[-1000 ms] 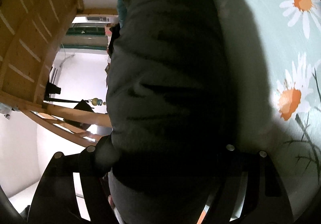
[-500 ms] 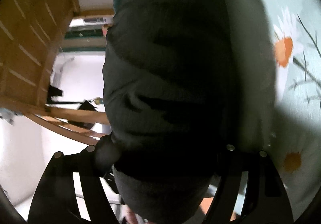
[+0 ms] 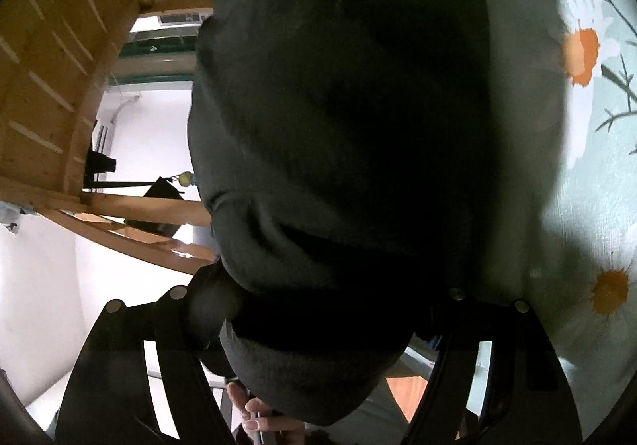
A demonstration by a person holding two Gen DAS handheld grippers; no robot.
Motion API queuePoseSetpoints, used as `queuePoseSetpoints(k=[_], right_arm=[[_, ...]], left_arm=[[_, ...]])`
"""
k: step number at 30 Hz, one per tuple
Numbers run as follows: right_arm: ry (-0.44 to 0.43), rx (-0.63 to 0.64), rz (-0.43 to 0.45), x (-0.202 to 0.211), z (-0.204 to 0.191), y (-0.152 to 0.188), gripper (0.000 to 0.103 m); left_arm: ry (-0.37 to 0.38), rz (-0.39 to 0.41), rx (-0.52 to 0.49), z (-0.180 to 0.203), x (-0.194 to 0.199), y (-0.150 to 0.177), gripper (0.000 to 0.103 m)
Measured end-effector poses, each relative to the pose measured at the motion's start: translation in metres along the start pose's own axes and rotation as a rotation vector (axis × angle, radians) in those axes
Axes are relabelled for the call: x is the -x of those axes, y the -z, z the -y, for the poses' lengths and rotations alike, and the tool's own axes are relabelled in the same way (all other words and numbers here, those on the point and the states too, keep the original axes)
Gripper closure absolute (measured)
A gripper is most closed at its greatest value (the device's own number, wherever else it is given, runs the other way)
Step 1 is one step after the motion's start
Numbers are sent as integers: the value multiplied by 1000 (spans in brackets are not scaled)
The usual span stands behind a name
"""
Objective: Fold large clothes
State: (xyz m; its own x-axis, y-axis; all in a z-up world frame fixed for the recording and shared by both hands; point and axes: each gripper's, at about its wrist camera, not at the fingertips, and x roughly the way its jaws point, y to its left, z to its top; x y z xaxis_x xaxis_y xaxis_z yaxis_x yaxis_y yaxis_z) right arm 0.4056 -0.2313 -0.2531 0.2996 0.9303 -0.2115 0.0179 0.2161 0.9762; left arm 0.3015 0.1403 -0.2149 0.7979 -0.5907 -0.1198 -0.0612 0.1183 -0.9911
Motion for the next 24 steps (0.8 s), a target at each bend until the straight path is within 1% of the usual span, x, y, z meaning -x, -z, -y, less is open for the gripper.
queuePoseSetpoints(k=[1, 2, 3, 4, 5, 7, 9, 10, 11, 13, 14, 16, 19, 23, 24], right_arm=[[10, 11, -6, 0, 0, 1, 31], [14, 15, -8, 0, 2, 2, 31], [23, 24, -13, 0, 2, 3, 31], [28, 26, -12, 1, 2, 5, 31], [28, 28, -9, 1, 1, 6, 31], [22, 37, 2, 4, 2, 7, 31], [27, 78, 22, 9, -7, 8, 34], [26, 100, 22, 11, -11, 9, 36], [24, 133, 20, 12, -18, 8, 38], [24, 195, 6, 12, -36, 5, 39], [21, 214, -1, 11, -41, 4, 40], [15, 277, -18, 5, -62, -1, 42], [-21, 358, -39, -8, -94, -11, 43], [-109, 472, -93, -40, -150, -27, 43], [-128, 500, -116, -51, -165, -31, 43]], left_arm=[[-53, -26, -69, 7, -4, 1, 5], [-148, -73, -168, 17, -14, 5, 5], [-213, -116, -229, 21, -25, 8, 5], [-249, -145, -265, 24, -32, 9, 4], [-275, -170, -268, 24, -40, 8, 4], [-274, -208, -200, 20, -50, 0, 5], [-283, -218, -225, 28, -53, -1, 6], [-275, -203, -246, 34, -51, 2, 13], [-268, -187, -270, 41, -47, 0, 23], [-268, -141, -356, 61, -40, 3, 30], [-265, -119, -374, 70, -40, -4, 33], [-253, -60, -399, 87, -30, -9, 36], [-232, 29, -446, 110, -9, -13, 39], [-196, 204, -550, 165, 29, -19, 40], [-192, 237, -563, 174, 29, -19, 40]])
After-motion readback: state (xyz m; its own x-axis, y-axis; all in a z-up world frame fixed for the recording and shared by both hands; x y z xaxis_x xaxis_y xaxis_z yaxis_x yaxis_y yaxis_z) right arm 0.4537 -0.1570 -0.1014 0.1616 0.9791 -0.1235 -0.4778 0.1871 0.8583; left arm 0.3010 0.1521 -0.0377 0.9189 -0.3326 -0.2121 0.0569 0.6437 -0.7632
